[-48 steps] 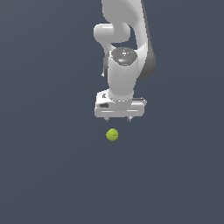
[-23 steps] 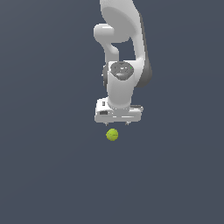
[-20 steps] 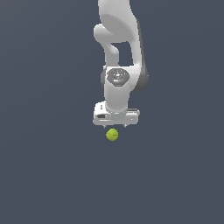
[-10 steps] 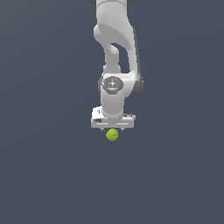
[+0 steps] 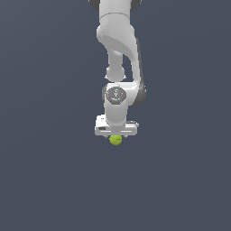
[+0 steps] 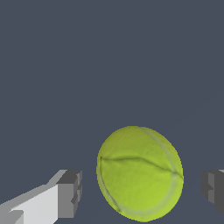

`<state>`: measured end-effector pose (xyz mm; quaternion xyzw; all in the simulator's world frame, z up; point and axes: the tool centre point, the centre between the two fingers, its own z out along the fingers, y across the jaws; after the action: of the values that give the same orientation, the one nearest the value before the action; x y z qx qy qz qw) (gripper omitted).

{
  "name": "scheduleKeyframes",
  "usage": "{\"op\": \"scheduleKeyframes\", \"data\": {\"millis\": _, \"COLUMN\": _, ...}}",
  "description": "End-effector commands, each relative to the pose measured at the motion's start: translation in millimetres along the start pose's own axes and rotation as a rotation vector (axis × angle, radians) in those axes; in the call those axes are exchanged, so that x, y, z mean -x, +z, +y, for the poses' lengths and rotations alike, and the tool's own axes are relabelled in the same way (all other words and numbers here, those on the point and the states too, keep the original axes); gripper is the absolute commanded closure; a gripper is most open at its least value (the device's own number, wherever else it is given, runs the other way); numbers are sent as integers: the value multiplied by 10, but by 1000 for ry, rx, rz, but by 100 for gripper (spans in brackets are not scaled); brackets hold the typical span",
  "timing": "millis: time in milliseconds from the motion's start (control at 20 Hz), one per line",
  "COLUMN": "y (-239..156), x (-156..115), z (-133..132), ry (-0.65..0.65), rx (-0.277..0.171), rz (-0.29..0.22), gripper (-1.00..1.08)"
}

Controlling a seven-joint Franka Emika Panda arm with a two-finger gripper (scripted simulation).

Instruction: Pick up the object and move it to a goal position.

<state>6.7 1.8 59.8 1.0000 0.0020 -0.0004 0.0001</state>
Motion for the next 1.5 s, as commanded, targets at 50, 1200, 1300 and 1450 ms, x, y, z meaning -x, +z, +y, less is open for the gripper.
{"op": "scheduleKeyframes", "data": {"millis": 50, "y": 144, "x": 0, "z": 1, "ry": 0, "rx": 0, "rz": 0, "gripper": -92}}
{"op": "scheduleKeyframes", "data": {"millis": 1200, "y": -142, "x": -192, "z": 22, "ry": 0, "rx": 0, "rz": 54, "gripper": 108}}
{"op": "scheduleKeyframes", "data": {"millis": 1300, "y": -327, "x": -287, "z": 32, "ry": -1, "rx": 0, "rz": 84, "gripper": 108}}
{"op": "scheduleKeyframes", "data": {"millis": 1450, "y": -693, "x": -454, "z": 52, "ry": -2, "rx": 0, "rz": 142, "gripper": 108}}
